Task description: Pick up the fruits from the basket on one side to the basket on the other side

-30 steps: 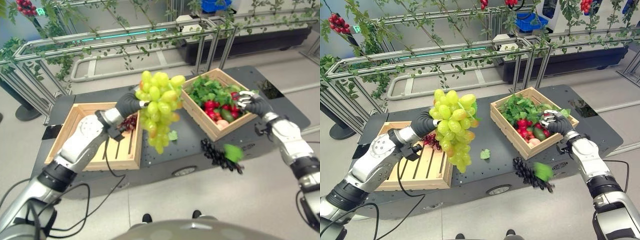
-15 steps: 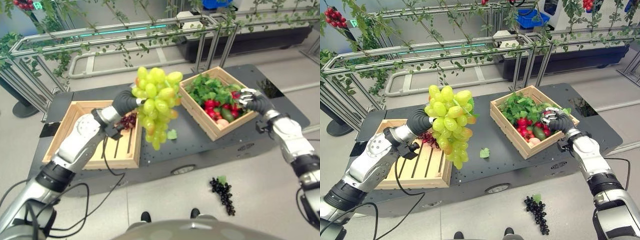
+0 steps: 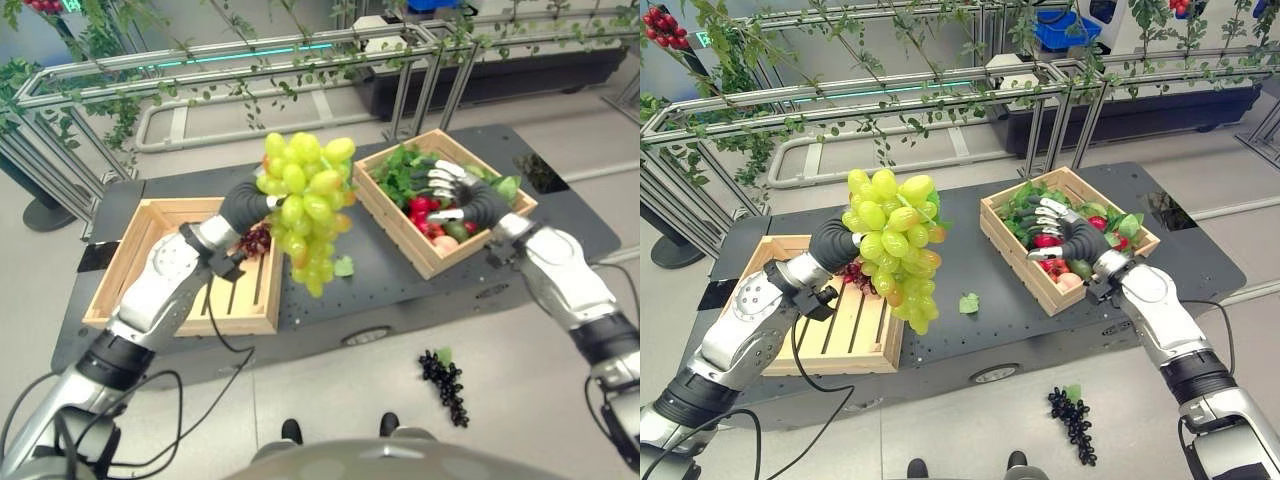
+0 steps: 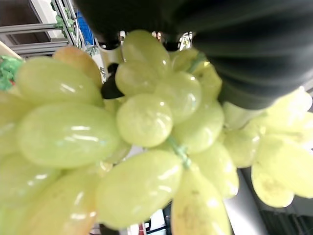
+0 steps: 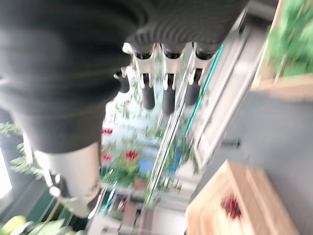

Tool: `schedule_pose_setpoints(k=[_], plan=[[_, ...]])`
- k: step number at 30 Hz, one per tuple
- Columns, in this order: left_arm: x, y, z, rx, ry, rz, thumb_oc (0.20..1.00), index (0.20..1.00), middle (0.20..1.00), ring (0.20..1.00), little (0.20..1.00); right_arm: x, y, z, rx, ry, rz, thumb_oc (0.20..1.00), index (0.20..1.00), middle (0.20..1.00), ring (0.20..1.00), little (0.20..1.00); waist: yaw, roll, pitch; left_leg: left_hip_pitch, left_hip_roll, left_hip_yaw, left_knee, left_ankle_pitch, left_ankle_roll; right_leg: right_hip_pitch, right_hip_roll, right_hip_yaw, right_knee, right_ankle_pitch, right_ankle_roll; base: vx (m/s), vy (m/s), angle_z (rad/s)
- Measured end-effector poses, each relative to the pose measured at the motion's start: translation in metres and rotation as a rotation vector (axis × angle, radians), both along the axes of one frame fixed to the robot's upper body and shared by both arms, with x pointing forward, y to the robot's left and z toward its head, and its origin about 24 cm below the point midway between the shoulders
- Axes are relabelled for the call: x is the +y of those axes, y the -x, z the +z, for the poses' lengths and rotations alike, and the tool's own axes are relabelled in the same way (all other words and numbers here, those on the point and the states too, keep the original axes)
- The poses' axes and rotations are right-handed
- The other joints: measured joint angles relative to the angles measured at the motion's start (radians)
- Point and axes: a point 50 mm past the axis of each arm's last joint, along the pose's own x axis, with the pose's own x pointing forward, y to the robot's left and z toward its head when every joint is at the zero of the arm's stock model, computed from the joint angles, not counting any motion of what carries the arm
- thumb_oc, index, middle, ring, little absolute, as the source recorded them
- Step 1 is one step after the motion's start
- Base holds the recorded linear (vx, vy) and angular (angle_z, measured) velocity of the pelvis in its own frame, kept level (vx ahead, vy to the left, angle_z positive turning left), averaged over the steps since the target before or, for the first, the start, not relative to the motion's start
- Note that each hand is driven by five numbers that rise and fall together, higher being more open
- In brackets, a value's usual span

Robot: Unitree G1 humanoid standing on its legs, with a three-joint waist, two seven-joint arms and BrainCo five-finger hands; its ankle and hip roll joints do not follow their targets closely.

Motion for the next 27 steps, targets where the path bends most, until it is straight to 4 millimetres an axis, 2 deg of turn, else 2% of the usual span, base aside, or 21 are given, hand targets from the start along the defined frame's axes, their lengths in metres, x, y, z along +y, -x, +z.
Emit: schedule_pose_setpoints(k=[3,6,14,15,18,27], plan=[[-0.002,-0.001,-0.002,-0.007,-0.004,0.006,0.2,0.2,0.2,0.2,0.2,0.018,0.006,0.004,0.009,-0.029,0.12,1.0,1.0,1.0,1.0,1.0,0.0,-0.002,0.001,0.001,-0.001,0.003,0.0,0.0,0.0,0.0,-0.001,0.002,0.0,0.0,0.0,0.0,0.0,0.0],[-0.003,-0.002,-0.005,-0.003,0.003,0.016,0.2,0.2,0.2,0.2,0.2,0.023,0.008,0.005,0.019,-0.028,0.153,1.0,1.0,1.0,1.0,1.0,0.0,-0.002,0.001,0.001,-0.001,0.005,0.0,0.0,0.0,0.0,0.0,0.003,0.0,0.0,0.0,0.0,0.0,0.0],[-0.005,-0.01,-0.009,-0.022,-0.041,0.06,0.2,0.2,0.2,0.2,0.2,0.049,0.017,-0.019,0.181,-0.072,0.287,1.0,1.0,1.0,1.0,1.0,-0.004,-0.003,0.0,0.005,0.001,0.009,0.0,0.0,0.0,0.0,0.001,0.007,0.002,0.0,0.0,0.0,0.0,0.0],[-0.007,-0.013,-0.009,-0.018,-0.026,0.07,0.2,0.2,0.2,0.2,0.2,0.059,0.021,-0.02,0.204,-0.1,0.336,1.0,1.0,1.0,1.0,1.0,-0.005,-0.003,0.0,0.005,0.001,0.01,0.0,0.0,0.0,-0.001,0.001,0.007,0.002,0.001,-0.001,0.0,0.0,0.0],[-0.009,-0.014,-0.009,-0.02,-0.017,0.068,0.2,0.2,0.2,0.2,0.2,0.074,0.029,-0.014,0.207,-0.135,0.422,1.0,1.0,1.0,1.0,1.0,-0.008,-0.004,-0.001,0.005,0.001,0.01,0.0,0.0,0.0,-0.001,0.001,0.009,0.002,0.001,-0.001,0.0,0.0,0.0],[-0.02,-0.013,-0.01,-0.039,-0.039,0.035,0.2,0.2,0.2,0.2,0.2,0.088,0.034,-0.017,0.263,-0.153,0.496,1.0,1.0,1.0,1.0,1.0,-0.028,-0.009,-0.004,0.016,0.002,0.026,0.0,-0.002,-0.002,-0.002,0.003,0.028,0.005,0.002,-0.001,0.01,-0.004,-0.04]])
